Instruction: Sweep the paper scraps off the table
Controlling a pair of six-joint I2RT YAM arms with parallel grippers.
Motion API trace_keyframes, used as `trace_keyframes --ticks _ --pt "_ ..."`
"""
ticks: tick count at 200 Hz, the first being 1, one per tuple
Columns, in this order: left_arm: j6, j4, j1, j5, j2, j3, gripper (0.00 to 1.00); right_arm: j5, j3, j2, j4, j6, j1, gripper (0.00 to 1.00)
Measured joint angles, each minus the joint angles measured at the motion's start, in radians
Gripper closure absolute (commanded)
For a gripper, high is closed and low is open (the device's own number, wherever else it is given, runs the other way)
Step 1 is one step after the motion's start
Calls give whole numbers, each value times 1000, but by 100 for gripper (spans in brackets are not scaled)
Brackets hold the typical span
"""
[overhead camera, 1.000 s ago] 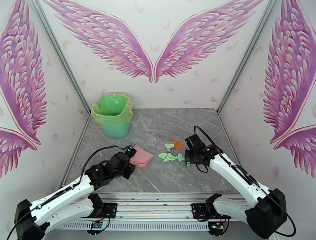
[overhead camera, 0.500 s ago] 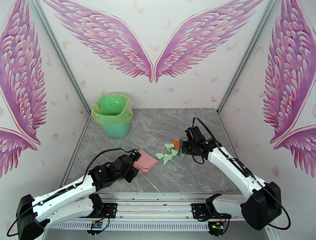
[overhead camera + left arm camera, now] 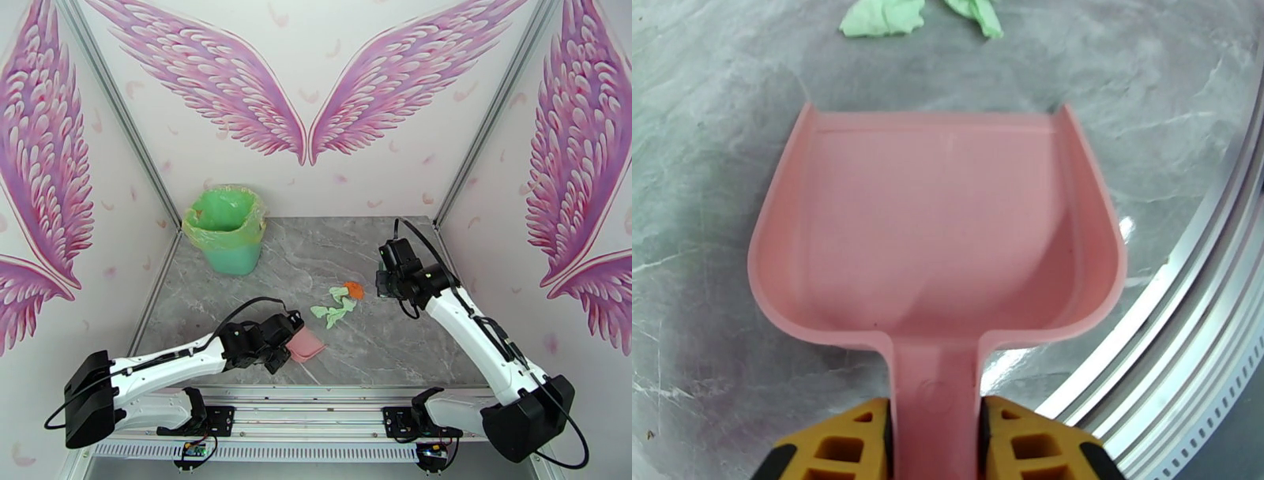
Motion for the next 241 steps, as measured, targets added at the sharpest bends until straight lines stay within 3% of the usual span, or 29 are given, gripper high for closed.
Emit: trace_keyframes --ticks 80,122,175,241 --pt "61 21 5 -19 59 39 100 141 360 455 -122 -165 -6 100" --pt "63 40 5 -17 59 37 100 205 504 637 -194 -225 76 100" --pt "64 72 6 -10 61 24 100 246 575 747 -269 -285 183 100" --pt "85 108 16 -2 136 34 100 255 565 779 -317 -318 238 100"
